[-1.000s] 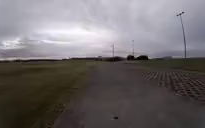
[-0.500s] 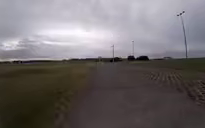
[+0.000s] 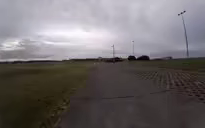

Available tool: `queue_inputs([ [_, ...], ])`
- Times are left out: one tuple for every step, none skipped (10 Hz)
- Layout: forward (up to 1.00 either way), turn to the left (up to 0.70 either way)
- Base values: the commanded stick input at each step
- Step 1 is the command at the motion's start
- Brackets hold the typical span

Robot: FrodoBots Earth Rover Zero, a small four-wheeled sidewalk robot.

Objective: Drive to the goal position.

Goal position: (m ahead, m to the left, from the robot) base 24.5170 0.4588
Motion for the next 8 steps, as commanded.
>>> queue_inputs([
  [1.0,0.0],
  [1.0,0.0],
  [1.0,0.0],
  [1.0,0.0],
  [1.0,0.0],
  [1.0,0.0],
  [1.0,0.0],
  [1.0,0.0],
])
